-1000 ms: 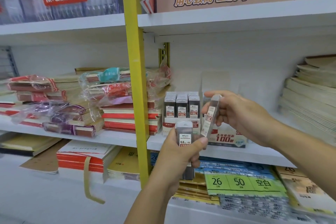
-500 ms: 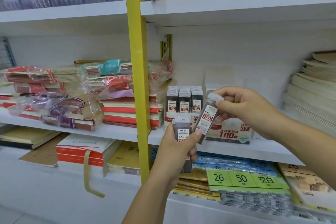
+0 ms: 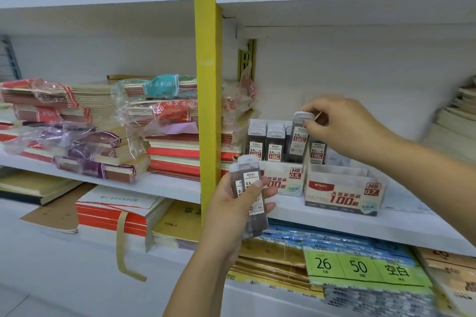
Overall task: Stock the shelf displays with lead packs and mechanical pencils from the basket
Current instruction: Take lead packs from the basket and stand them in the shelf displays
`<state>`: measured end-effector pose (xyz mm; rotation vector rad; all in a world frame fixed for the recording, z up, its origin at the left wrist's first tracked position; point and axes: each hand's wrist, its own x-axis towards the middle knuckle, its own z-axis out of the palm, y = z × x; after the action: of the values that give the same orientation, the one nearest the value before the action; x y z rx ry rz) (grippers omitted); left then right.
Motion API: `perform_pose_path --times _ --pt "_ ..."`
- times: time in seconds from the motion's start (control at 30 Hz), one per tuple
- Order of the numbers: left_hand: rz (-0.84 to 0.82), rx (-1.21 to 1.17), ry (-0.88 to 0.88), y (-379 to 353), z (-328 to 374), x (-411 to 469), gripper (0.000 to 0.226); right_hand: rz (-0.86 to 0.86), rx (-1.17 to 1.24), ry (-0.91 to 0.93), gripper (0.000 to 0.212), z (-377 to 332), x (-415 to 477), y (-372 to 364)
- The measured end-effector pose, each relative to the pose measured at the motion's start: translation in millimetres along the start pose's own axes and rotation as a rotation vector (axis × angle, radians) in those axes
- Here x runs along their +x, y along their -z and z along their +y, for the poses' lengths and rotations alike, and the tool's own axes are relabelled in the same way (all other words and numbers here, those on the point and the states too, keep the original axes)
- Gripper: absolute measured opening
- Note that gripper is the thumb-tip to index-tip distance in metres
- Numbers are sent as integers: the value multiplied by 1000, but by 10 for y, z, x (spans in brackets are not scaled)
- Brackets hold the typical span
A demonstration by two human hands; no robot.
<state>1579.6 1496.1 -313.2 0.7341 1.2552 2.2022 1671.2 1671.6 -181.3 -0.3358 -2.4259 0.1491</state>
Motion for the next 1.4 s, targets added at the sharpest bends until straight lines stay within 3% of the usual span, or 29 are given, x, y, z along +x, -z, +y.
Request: perform_pose_path --times 0.13,0.23,0.43,0.53,0.63,0.73,0.83,0.97,1.07,1.2,1.4 --pt "-9 15 4 32 -1 28 29 -22 35 -40 18 50 54 -139" --pt "-35 21 5 40 -9 37 30 3 -87 3 13 123 70 -241" --pt "-95 11 -5 15 5 4 47 104 -243 17 28 140 -10 -287" --pt "-137 36 -23 -6 26 -30 47 110 -27 31 23 -24 -178 -196" --pt "-181 56 -43 -40 41 -62 44 -127 307 3 19 -237 -385 -147" --pt "-207 58 -47 -92 50 -94 38 -253 438 -27 18 -322 -498 -162" --pt "-195 67 -27 -138 50 -125 34 -179 558 -116 15 -272 -516 -158" --pt "-100 79 46 -105 35 -103 19 134 719 -231 9 -89 -350 78" --pt "-36 118 29 -42 22 -82 21 201 513 -73 13 -12 -202 214" --pt "-19 191 -28 39 38 -60 23 82 106 53 14 14 -100 41" --pt "18 144 -52 61 41 -29 17 36 12 28 15 128 3 -206"
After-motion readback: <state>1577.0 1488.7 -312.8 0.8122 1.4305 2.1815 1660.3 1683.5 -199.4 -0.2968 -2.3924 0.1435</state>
